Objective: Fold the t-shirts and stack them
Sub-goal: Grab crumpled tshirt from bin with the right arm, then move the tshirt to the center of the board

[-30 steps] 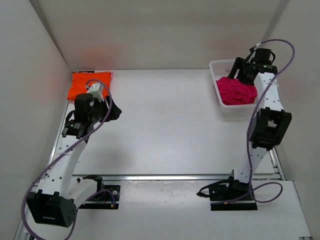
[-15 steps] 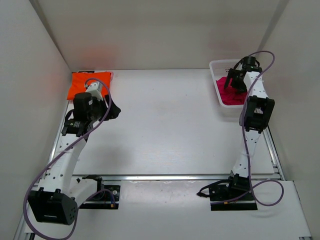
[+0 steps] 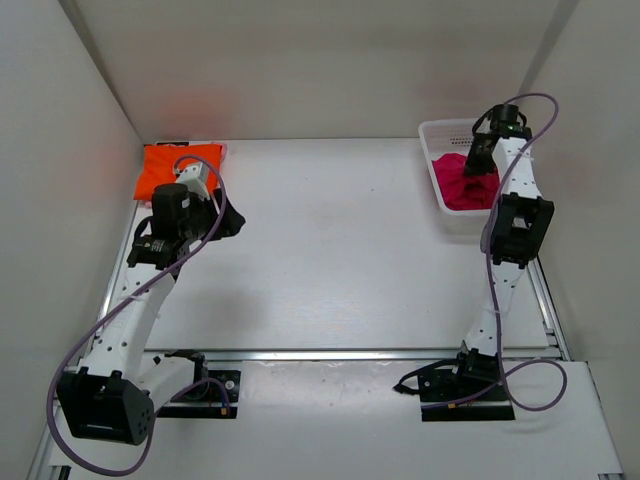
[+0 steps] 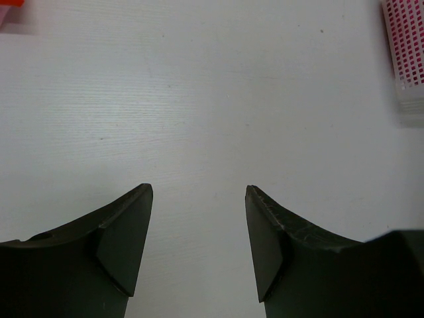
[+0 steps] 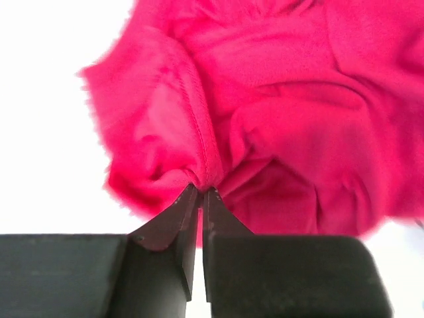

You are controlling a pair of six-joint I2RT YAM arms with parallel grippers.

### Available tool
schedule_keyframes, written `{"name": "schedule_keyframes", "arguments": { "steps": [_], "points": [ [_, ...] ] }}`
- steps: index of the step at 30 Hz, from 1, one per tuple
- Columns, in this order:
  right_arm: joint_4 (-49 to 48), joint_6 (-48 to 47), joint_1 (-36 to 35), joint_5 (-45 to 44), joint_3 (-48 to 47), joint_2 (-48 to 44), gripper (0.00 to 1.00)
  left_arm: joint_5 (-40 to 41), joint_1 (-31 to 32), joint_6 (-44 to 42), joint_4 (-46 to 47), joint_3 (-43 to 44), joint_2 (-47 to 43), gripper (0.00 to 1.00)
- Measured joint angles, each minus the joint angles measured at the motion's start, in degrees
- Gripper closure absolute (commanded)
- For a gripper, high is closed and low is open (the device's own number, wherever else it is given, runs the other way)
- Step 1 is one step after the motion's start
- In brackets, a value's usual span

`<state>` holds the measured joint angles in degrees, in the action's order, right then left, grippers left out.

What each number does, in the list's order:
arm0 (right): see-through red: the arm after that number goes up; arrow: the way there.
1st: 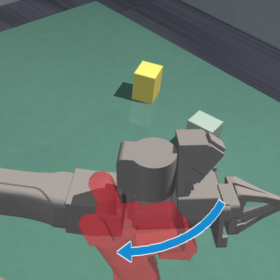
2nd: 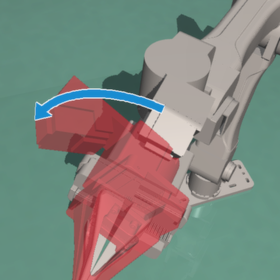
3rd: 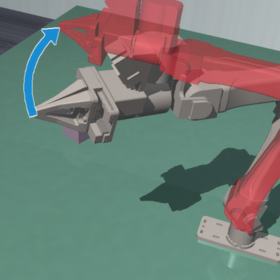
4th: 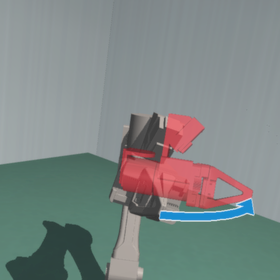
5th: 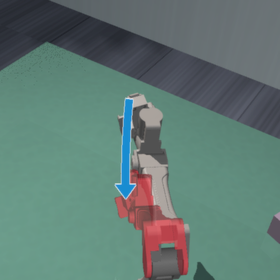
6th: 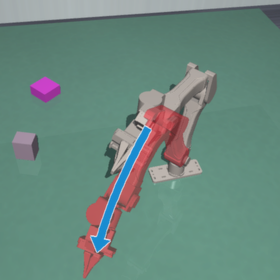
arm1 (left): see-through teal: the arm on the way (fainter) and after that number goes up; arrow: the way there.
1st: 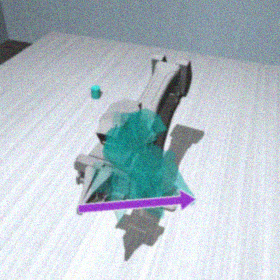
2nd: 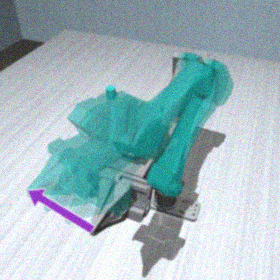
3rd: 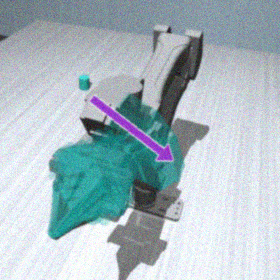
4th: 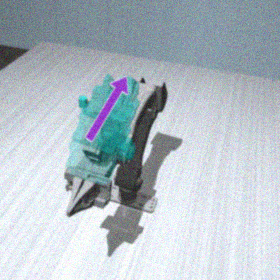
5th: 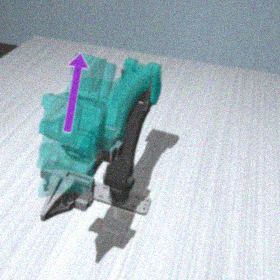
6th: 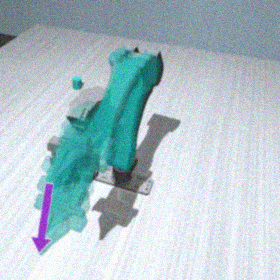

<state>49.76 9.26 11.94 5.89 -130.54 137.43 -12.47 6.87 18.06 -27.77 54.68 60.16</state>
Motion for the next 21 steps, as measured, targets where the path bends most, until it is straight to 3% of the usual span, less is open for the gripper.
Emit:
{"name": "schedule_keyframes", "arguments": {
  "steps": [4, 8, 16, 21],
  "points": [
    [0.4, 0.2, -0.5, 1.3, 1.1, -8.9, 1.00, 0.0, 0.3, 0.4, 0.0, 0.0, 0.0, 0.32],
    [-1.2, 0.1, -2.9, 1.0, 3.0, -24.4, 1.00, 0.0, 1.7, 1.0, 0.0, 0.0, -0.2, 0.31],
    [-17.0, -2.1, -23.4, -0.4, 15.5, -60.4, 1.00, 0.1, 3.1, 2.2, 0.9, -1.4, -1.8, 0.31],
    [-22.2, -1.8, -24.2, -0.1, 18.8, -67.9, 1.00, 0.2, 2.4, 2.8, 0.8, -1.4, -2.6, 0.31]
  ]
}}
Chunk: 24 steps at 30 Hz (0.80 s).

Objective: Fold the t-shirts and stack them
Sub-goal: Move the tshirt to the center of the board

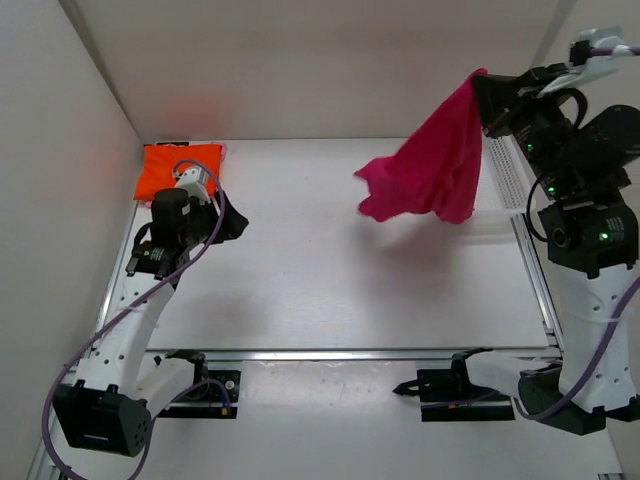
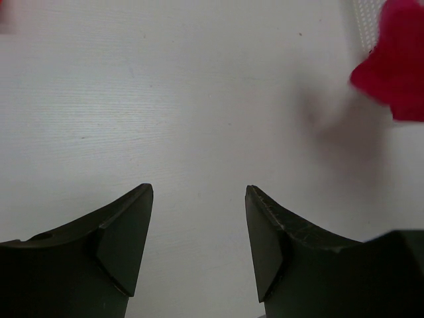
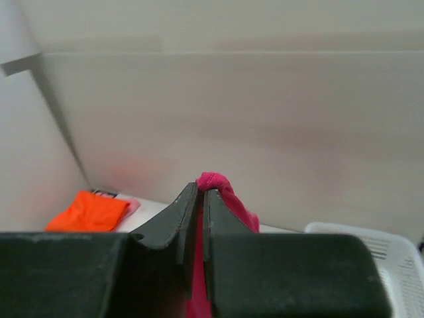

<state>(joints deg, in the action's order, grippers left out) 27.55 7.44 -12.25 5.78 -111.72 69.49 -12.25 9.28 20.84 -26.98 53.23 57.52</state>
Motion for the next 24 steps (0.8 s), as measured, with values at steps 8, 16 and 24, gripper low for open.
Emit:
{"name": "schedule_keyframes", "arguments": {
  "steps": [8, 16, 24],
  "points": [
    [-1.2, 0.0, -11.9, 0.5, 11.7, 9.0, 1.00, -0.8, -7.4, 0.0, -2.2, 2.1, -3.5, 0.29],
    [1.8, 1.7, -19.8, 6.3, 21.9, 24.9, 0.74, -0.9, -3.1, 0.3, -2.8, 2.2, -3.3, 0.28],
    [3.9, 1.0, -17.4, 5.1, 22.8, 28.4, 0.32, 4.4, 7.8, 1.3, -1.2, 1.5, 3.3, 0.31]
  ]
}}
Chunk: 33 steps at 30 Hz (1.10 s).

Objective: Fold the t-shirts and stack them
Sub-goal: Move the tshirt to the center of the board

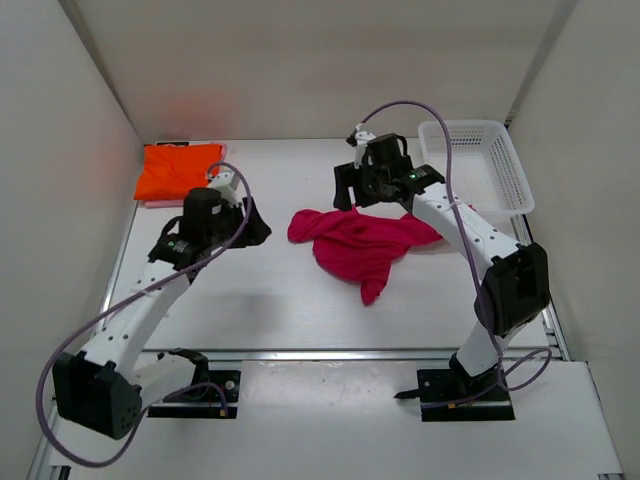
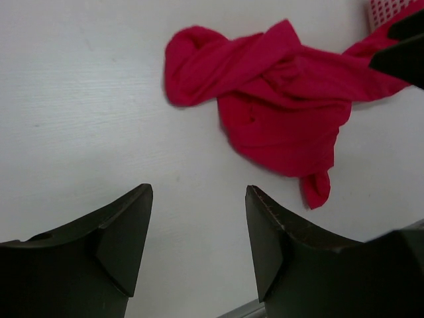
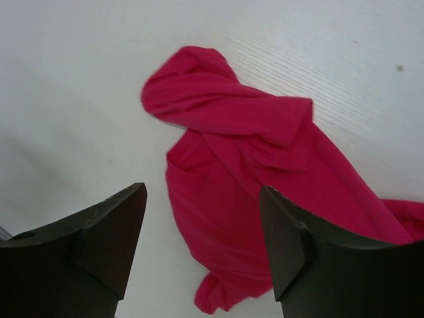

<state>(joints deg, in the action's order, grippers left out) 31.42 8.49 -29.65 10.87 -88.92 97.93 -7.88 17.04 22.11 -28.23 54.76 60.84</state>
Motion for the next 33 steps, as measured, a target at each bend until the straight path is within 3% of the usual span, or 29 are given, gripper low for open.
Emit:
{"name": "schedule_keyframes", "arguments": {
  "steps": [8, 17, 27, 30, 31, 33],
  "points": [
    [-1.7, 1.4, 6.7, -4.5, 13.9, -8.2, 0.33, 2.1, 7.6, 3.5, 8.5, -4.9, 15.4, 0.24],
    [-6.3, 11.2, 14.1, -10.6, 37.2, -18.9, 0.33, 3.6, 9.9, 3.7, 17.4, 5.9, 36.5, 0.17],
    [-15.9, 17.7, 27.1, -13.4, 43.9, -26.0, 0.33, 4.2, 9.8, 3.9, 21.0, 14.2, 48.5, 0.17],
    [-17.1, 17.8, 30.1, -13.3, 43.9, -25.5, 0.33, 4.0, 9.7, 4.0, 20.9, 16.7, 51.3, 0.24],
    [-17.6, 17.8, 31.1, -13.0, 43.9, -25.2, 0.33, 4.0, 9.7, 4.1, 20.9, 17.0, 51.8, 0.31],
    [-19.1, 17.9, 33.0, -12.7, 43.9, -24.2, 0.33, 4.0, 9.7, 4.5, 20.1, 17.7, 52.7, 0.56]
  ]
}}
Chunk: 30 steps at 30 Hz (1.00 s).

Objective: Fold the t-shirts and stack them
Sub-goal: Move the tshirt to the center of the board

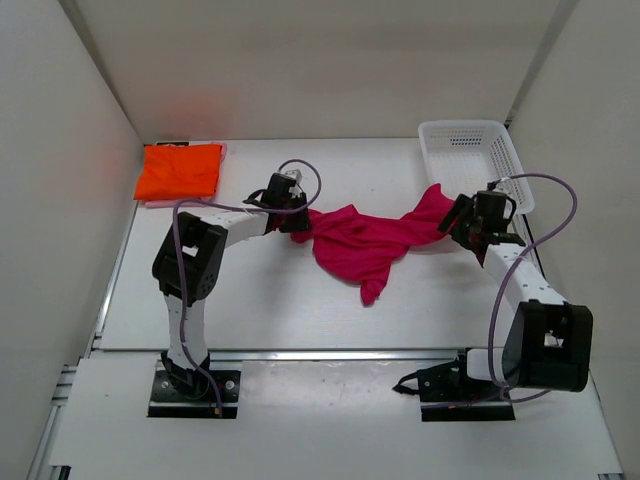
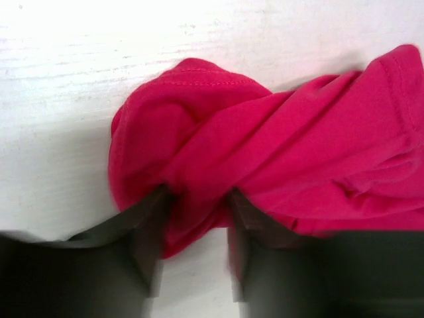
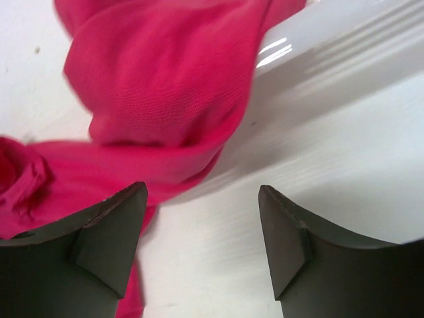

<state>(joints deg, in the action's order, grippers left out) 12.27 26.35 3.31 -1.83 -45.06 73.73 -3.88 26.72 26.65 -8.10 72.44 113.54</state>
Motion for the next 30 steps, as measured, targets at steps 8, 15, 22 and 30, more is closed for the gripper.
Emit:
{"name": "schedule_keyframes", "arguments": {
  "steps": [8, 15, 22, 30],
  "points": [
    [-5.8, -1.1, 4.2, 5.5, -1.4, 6.6, 0.98, -3.3, -1.2, 0.5, -1.1, 2.1, 1.9, 1.00],
    [-7.5, -0.9, 3.7, 8.9, -3.9, 4.1, 1.00, -4.1, -1.9, 0.7, -0.8, 1.4, 1.9, 1.00],
    [-10.2, -3.6, -2.2, 8.3, -5.6, -6.6, 1.00, -4.0, -2.3, 0.2, -1.1, 1.4, 1.9, 1.00],
    [-10.4, -9.8, -12.6, 4.4, -15.5, -6.8, 0.99, -3.5, -2.3, -0.3, -1.4, 0.3, 1.1, 1.00]
  ]
}}
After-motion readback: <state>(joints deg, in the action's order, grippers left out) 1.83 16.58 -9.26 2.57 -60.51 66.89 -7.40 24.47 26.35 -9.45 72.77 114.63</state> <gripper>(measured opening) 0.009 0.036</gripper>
